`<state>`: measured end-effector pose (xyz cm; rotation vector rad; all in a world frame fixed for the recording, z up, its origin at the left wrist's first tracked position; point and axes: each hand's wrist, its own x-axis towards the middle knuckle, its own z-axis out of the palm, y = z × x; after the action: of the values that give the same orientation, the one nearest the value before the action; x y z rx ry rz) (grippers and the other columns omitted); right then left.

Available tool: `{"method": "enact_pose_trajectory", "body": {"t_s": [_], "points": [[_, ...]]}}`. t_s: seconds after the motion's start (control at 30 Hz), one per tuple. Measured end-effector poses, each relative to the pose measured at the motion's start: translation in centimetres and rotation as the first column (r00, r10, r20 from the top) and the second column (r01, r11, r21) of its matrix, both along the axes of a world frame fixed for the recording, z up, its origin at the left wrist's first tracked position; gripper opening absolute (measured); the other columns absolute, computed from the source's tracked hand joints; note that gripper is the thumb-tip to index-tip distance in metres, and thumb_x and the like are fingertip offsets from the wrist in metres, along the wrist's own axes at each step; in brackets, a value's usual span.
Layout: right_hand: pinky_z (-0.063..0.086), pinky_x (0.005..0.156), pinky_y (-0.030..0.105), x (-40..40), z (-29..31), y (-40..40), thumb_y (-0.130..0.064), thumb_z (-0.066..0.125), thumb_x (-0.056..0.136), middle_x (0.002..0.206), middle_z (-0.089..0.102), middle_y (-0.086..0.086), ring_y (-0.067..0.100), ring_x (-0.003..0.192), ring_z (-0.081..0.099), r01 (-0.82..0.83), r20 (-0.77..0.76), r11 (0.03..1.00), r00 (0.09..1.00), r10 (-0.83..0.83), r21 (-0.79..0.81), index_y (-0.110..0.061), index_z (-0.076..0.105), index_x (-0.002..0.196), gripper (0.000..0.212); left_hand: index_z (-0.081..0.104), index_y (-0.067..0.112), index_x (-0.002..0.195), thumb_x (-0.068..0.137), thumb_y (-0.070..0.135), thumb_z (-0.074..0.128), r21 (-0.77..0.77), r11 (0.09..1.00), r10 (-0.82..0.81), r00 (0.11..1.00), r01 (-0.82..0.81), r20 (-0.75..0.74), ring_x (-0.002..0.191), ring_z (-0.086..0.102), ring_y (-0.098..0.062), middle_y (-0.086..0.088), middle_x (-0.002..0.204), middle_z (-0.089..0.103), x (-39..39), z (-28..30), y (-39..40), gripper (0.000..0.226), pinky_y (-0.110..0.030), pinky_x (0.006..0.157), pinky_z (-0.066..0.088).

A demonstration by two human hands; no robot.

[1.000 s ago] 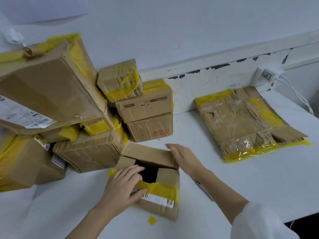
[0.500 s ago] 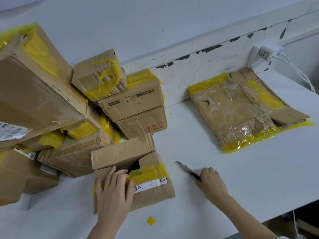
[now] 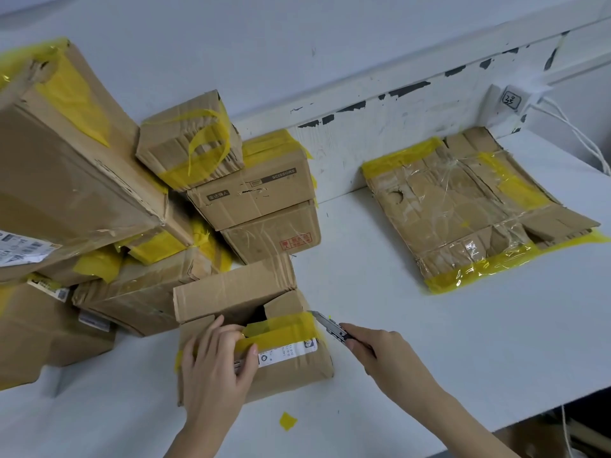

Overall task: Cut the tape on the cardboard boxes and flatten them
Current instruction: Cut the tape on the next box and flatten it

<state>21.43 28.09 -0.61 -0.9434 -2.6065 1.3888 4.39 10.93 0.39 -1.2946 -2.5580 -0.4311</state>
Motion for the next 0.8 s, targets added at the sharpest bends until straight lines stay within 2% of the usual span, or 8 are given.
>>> {"method": "enact_pose_trajectory", "body": {"t_s": [0.13, 0.23, 0.3, 0.4, 0.53, 0.7, 0.8], "points": [[0.031, 0.059, 0.03, 0.3, 0.7, -0.1, -0.028, 0.039, 0.099, 0.063, 0.039, -0.001, 0.021, 0.065, 0.038, 0.015, 0.018, 1.0, 1.0, -0.015, 0.016, -0.027, 0.057, 0.104, 0.019, 0.061, 0.007, 0.077, 0.089, 0.039, 0.037, 0.017, 1.0, 0.023, 0.999, -0.022, -0.027, 0.098, 0.065, -0.03, -0.005, 0.086, 0.068, 0.0, -0.2, 0.0, 0.042, -0.047, 0.082, 0.045], [0.027, 0.058, 0.03, 0.4, 1.1, 0.0, -0.029, 0.037, 0.099, 0.067, 0.041, 0.002, 0.021, 0.064, 0.033, -0.03, 0.068, 0.996, 0.997, 0.025, 0.081, -0.026, 0.056, 0.105, 0.02, 0.059, 0.008, 0.075, 0.084, 0.036, 0.041, 0.024, 0.998, 0.056, 0.998, -0.055, -0.041, 0.078, 0.064, -0.03, -0.003, 0.077, 0.064, 0.0, -0.5, -0.1, 0.035, -0.04, 0.076, 0.041], [0.026, 0.056, 0.03, 0.4, 1.4, 0.0, -0.029, 0.037, 0.1, 0.066, 0.041, 0.001, 0.021, 0.063, 0.032, -0.05, 0.085, 0.993, 0.996, 0.041, 0.103, -0.026, 0.055, 0.104, 0.019, 0.059, 0.008, 0.075, 0.091, 0.043, 0.036, 0.03, 0.996, 0.079, 0.995, -0.078, -0.052, 0.068, 0.06, -0.029, -0.002, 0.073, 0.061, 0.1, -0.6, -0.2, 0.045, -0.04, 0.072, 0.042], [0.025, 0.053, 0.029, 0.7, 1.9, 0.1, -0.028, 0.037, 0.1, 0.06, 0.036, -0.002, 0.02, 0.059, 0.031, -0.082, 0.099, 0.991, 0.993, 0.071, 0.11, -0.025, 0.053, 0.1, 0.016, 0.06, 0.007, 0.074, 0.097, 0.054, 0.019, 0.04, 0.997, 0.075, 0.995, -0.073, -0.064, 0.065, 0.058, -0.03, -0.004, 0.07, 0.059, 0.2, -0.7, -0.1, 0.067, -0.044, 0.068, 0.044], [0.024, 0.052, 0.03, 0.9, 2.5, 0.2, -0.027, 0.037, 0.1, 0.059, 0.033, -0.003, 0.018, 0.055, 0.03, -0.108, 0.12, 0.987, 0.988, 0.093, 0.122, -0.027, 0.052, 0.097, 0.015, 0.061, 0.005, 0.074, 0.096, 0.055, 0.017, 0.046, 0.995, 0.088, 0.993, -0.084, -0.082, 0.063, 0.058, -0.033, -0.005, 0.068, 0.059, 0.2, -0.6, 0.1, 0.07, -0.046, 0.065, 0.045], [0.023, 0.053, 0.03, 2.1, 2.8, -0.8, -0.027, 0.037, 0.099, 0.058, 0.031, -0.001, 0.015, 0.053, 0.027, -0.12, 0.133, 0.991, 0.985, 0.112, 0.054, -0.03, 0.043, 0.086, 0.015, 0.061, 0.005, 0.073, 0.097, 0.055, 0.017, 0.066, 0.996, 0.074, 0.992, -0.067, -0.101, 0.062, 0.058, -0.032, -0.006, 0.066, 0.06, 0.1, -0.6, 0.2, 0.07, -0.044, 0.063, 0.045], [0.023, 0.055, 0.03, 3.0, 2.8, -1.5, -0.028, 0.036, 0.099, 0.059, 0.032, 0.0, 0.017, 0.055, 0.027, -0.114, 0.129, 0.992, 0.986, 0.108, 0.044, -0.026, 0.048, 0.093, 0.013, 0.061, 0.006, 0.073, 0.097, 0.052, 0.02, 0.061, 0.996, 0.064, 0.992, -0.057, -0.111, 0.063, 0.058, -0.032, -0.006, 0.066, 0.06, 0.2, -0.7, 0.1, 0.067, -0.045, 0.064, 0.045]]}}
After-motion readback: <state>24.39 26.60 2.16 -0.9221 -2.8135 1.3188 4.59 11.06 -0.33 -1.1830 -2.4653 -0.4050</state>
